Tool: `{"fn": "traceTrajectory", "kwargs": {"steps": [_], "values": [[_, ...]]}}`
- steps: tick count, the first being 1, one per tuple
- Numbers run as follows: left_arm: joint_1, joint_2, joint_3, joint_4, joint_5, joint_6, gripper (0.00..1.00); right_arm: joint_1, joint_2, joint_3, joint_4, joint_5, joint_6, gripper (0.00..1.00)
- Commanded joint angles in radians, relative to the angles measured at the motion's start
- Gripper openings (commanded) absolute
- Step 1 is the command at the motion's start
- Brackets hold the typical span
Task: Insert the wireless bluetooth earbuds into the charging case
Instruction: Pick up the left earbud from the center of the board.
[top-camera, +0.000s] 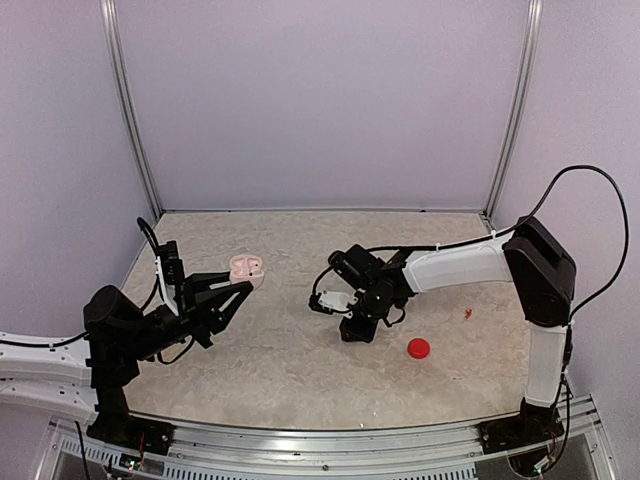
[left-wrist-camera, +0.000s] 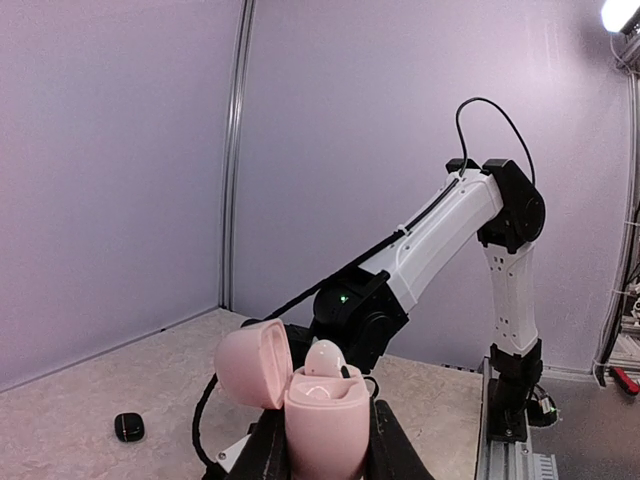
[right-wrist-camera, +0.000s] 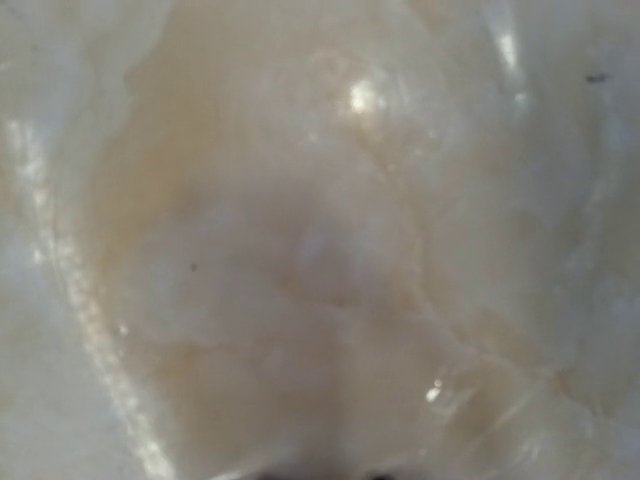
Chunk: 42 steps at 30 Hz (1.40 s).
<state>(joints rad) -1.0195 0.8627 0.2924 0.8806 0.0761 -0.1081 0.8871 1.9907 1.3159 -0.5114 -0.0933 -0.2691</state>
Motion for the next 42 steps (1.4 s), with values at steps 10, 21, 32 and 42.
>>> {"fn": "traceTrajectory", "kwargs": {"steps": [10,21,32,42], "values": [[0.012,-0.010,-0.001,-0.008,0.012,-0.001,0.03,-0.009,0.035,0.068,-0.047,0.039,0.047,0.13],[0.013,-0.017,-0.009,-0.009,0.001,-0.015,0.03,-0.067,-0.054,0.031,0.083,-0.225,0.186,0.09],[0.013,-0.051,0.001,-0.060,-0.001,-0.012,0.03,0.029,-0.038,0.050,-0.183,-0.127,0.242,0.09],[0.013,-0.076,0.005,-0.083,0.009,-0.010,0.03,0.155,-0.039,0.017,-0.387,0.024,0.297,0.11]]}}
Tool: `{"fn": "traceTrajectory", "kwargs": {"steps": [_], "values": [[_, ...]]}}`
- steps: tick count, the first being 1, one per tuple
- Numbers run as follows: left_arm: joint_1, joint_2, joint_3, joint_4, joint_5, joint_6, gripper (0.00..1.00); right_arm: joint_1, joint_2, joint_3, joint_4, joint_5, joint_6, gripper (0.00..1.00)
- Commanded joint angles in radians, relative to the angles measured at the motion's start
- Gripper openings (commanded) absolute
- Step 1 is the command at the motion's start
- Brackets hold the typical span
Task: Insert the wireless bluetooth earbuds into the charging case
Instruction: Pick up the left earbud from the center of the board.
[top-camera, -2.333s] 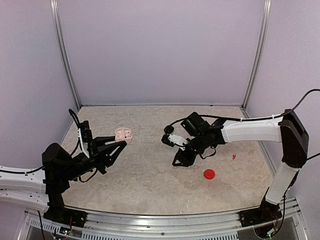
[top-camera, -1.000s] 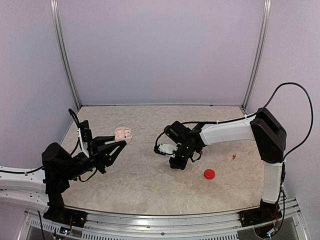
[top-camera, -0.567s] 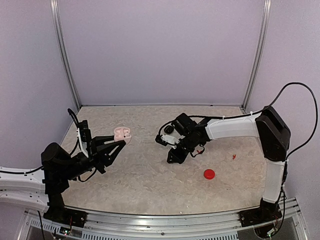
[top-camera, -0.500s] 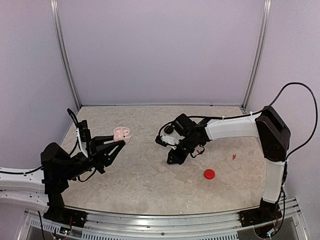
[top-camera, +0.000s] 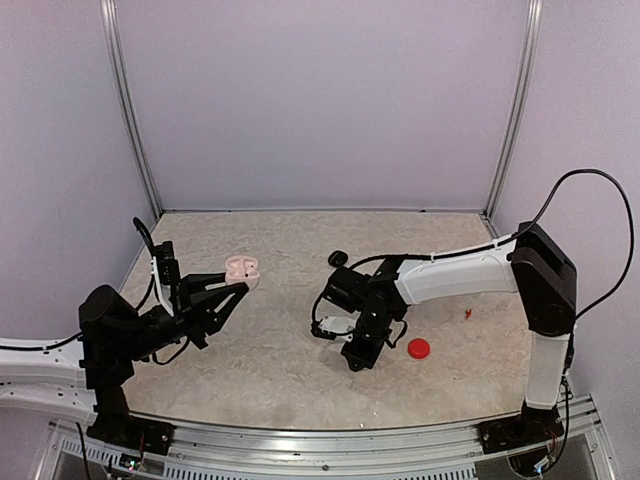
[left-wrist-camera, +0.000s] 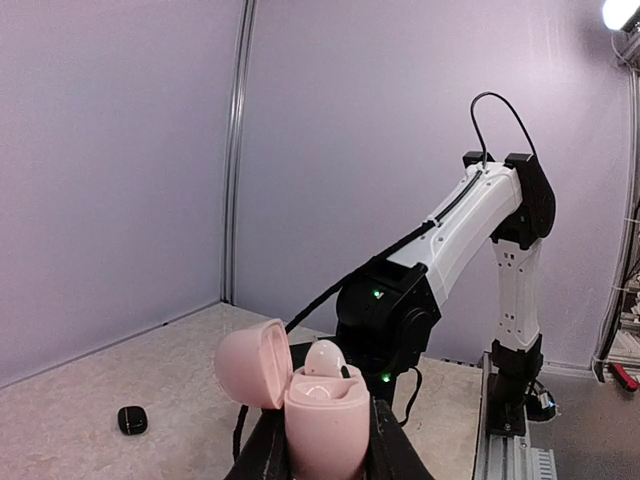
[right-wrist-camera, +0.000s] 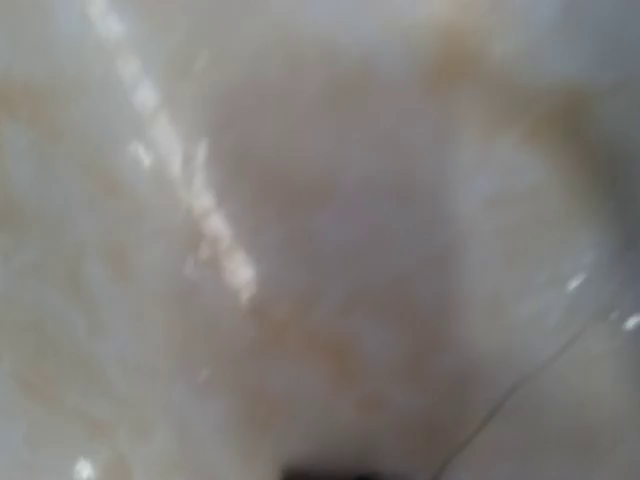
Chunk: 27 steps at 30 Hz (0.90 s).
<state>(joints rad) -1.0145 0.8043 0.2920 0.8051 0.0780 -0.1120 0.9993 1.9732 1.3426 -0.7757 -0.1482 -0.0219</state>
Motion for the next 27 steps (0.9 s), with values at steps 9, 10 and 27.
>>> {"fn": "traceTrajectory", "kwargs": {"steps": [9,10,27], "values": [[0.008,-0.033,0.001,-0.016,0.020,0.001,0.03,0.104,0.050,0.081,-0.253,0.140,0.090,0.26],[0.008,-0.036,-0.001,-0.016,0.020,0.001,0.03,0.107,0.060,0.097,-0.263,0.140,0.091,0.26],[0.008,-0.108,-0.040,-0.023,0.012,0.008,0.03,0.170,0.200,0.275,-0.433,0.257,0.091,0.27]]}}
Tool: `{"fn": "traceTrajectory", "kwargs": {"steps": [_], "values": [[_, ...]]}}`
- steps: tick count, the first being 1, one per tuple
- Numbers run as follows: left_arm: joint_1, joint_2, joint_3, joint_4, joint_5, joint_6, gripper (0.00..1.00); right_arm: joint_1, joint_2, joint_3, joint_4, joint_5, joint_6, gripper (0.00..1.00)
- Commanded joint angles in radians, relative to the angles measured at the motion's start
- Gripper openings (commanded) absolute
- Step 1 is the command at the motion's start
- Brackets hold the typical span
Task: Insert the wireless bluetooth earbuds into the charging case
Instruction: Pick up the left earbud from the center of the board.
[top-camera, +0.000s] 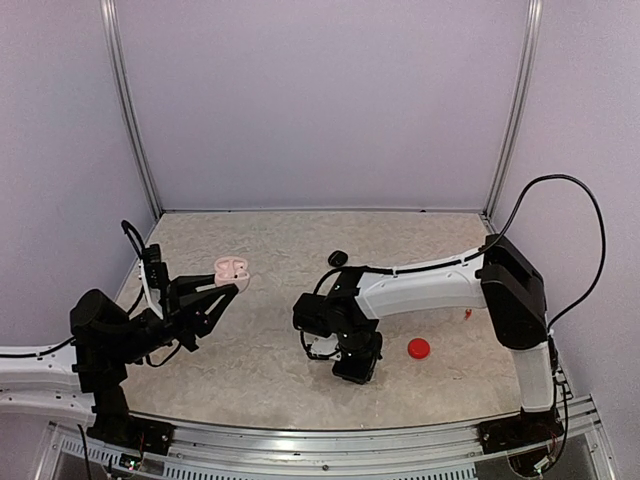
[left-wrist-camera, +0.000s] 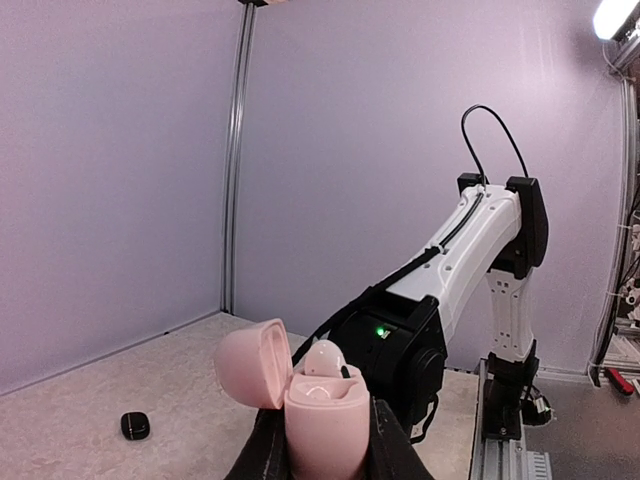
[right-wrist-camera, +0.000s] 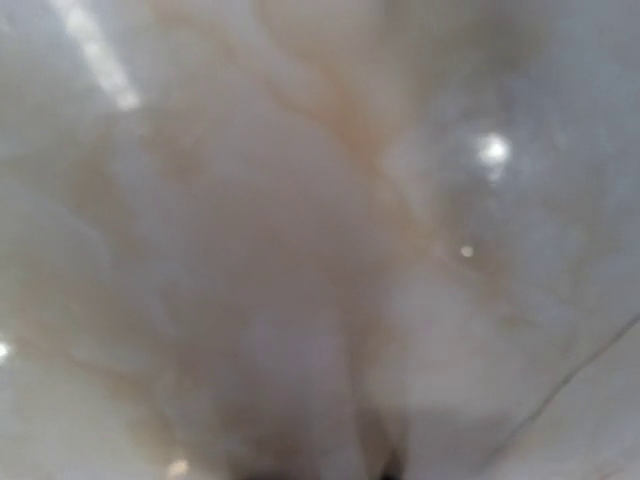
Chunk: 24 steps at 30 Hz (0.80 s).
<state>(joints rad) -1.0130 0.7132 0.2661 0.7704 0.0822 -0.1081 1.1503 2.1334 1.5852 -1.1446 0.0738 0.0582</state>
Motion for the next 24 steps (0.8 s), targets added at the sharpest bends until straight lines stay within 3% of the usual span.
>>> {"fn": "traceTrajectory", "kwargs": {"steps": [1,14,24], "values": [[0.007,-0.019,-0.014,0.011,0.006,0.004,0.03,0.019,0.043,0.038,-0.069,0.038,0.010,0.26],[0.007,-0.025,-0.020,0.014,-0.002,0.005,0.03,0.020,0.028,0.064,-0.063,0.015,0.002,0.15],[0.007,0.018,-0.004,0.029,-0.011,-0.003,0.03,-0.020,-0.097,0.068,0.043,0.015,-0.006,0.10]]}}
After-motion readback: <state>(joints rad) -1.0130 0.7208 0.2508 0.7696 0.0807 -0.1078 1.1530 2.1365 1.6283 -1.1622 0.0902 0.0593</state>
